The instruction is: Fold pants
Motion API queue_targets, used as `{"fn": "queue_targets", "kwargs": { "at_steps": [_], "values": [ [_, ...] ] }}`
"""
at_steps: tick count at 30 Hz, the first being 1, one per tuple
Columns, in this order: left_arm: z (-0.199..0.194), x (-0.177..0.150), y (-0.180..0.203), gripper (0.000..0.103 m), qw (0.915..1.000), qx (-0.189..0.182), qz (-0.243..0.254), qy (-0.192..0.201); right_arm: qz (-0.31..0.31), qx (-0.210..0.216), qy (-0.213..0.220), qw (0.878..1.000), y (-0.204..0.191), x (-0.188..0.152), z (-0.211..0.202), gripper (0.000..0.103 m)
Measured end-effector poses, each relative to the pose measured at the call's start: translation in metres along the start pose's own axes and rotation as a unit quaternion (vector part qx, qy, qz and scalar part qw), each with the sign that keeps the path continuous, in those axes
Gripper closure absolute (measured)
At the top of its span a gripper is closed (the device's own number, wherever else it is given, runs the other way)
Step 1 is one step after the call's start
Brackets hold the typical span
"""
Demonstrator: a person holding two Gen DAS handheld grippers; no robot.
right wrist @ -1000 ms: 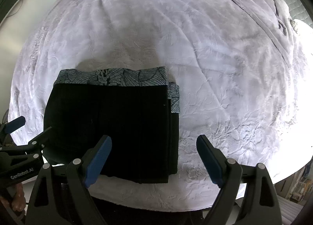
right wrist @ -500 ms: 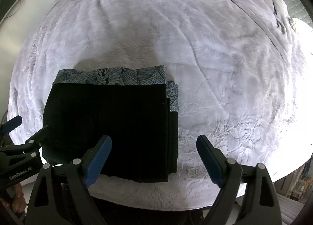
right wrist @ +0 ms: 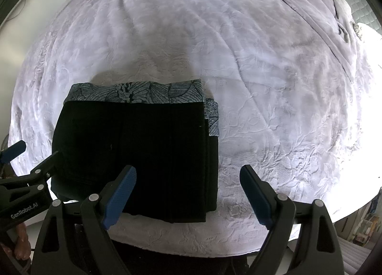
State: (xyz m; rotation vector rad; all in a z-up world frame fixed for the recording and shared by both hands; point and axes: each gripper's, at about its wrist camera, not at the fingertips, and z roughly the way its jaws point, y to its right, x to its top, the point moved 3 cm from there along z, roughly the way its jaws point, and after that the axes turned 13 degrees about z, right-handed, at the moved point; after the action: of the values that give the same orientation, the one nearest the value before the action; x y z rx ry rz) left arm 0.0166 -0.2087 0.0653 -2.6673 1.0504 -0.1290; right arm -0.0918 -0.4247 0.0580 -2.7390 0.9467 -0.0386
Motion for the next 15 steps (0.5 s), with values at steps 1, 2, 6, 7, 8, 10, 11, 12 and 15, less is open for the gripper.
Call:
{"fn": "queue_targets", "kwargs": {
  "at_steps": [1,2,6,7,8,10,11,12,15],
  "values": [
    [-0.0002,-0.0001,0.0002,0.001,1.0,0.0,0.0,0.0,0.0,0.0,0.0,1.0,-0.0003,-0.0001,0.0,0.013],
    [-0.0001,-0.0001,0.0001,0.001,1.0,0.001,0.0,0.0,0.0,0.001,0.0,1.0,-0.0003,0.0001,0.0,0.013],
    [-0.0005,0.0002,-0.0002,0.001,1.0,0.003,0.0,0.0,-0.001,0.0,0.0,1.0,-0.0003,-0.0002,0.0005,0.013],
    [-0.0006,0.0003,-0.0004,0.001,1.0,0.003,0.0,0.0,-0.001,0.0,0.0,1.0,-0.0002,-0.0002,0.0005,0.013],
    [-0.0009,0.0005,-0.0006,0.001,1.0,0.004,0.0,0.001,-0.001,0.0,0.0,1.0,-0.0001,-0.0001,0.0005,0.013],
    [-0.0011,0.0005,-0.0001,0.001,1.0,0.005,0.0,0.001,-0.001,0.0,0.0,1.0,0.0001,0.0,0.0005,0.013],
    [-0.0009,0.0004,0.0001,0.001,1.0,0.005,0.0,0.0,-0.001,0.0,0.0,1.0,0.0003,0.0001,0.0005,0.013],
    [-0.0008,0.0004,0.0002,0.001,1.0,0.006,0.0,0.0,-0.001,0.0,-0.001,1.0,0.0001,-0.0002,0.0006,0.013],
    [-0.0007,0.0,0.0007,0.001,1.0,0.003,-0.001,-0.002,-0.001,0.0,-0.002,1.0,-0.0001,-0.0004,0.0012,0.013]
  ]
}}
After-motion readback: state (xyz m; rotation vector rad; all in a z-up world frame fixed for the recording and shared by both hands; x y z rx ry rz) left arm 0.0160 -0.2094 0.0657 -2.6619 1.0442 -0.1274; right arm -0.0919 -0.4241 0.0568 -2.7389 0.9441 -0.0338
